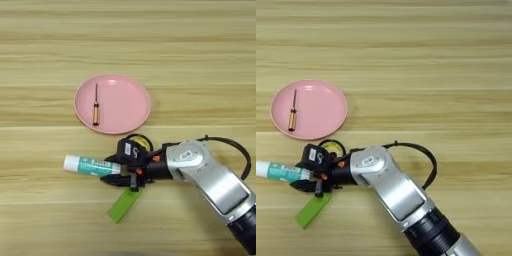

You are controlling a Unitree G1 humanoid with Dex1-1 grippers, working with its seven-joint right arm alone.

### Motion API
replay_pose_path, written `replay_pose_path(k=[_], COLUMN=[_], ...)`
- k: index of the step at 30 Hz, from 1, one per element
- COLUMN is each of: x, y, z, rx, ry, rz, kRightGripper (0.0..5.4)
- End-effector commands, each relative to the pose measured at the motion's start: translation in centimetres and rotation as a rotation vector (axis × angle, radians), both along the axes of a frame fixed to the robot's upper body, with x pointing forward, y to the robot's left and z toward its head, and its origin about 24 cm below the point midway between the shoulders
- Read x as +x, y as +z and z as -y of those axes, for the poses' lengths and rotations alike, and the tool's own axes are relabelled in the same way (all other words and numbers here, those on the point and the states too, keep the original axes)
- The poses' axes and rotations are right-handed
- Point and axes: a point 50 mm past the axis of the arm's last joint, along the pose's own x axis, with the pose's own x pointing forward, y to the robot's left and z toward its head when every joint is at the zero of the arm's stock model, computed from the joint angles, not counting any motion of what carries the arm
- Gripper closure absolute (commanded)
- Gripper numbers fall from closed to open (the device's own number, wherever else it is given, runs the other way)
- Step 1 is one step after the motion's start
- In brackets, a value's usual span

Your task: Move the objects on the table

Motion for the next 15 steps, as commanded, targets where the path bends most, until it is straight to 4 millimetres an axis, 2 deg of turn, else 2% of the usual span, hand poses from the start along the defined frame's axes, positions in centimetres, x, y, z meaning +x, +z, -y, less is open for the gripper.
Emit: replay_pose_path(k=[1, 15], x=[1.08, 1.22], y=[1.77, 1.13], z=[-0.21, -0.07], rx=[0.026, 0.009], ry=[0.012, 0.009], rz=[0.11, 0.094], kRightGripper=[3.74, 3.74])
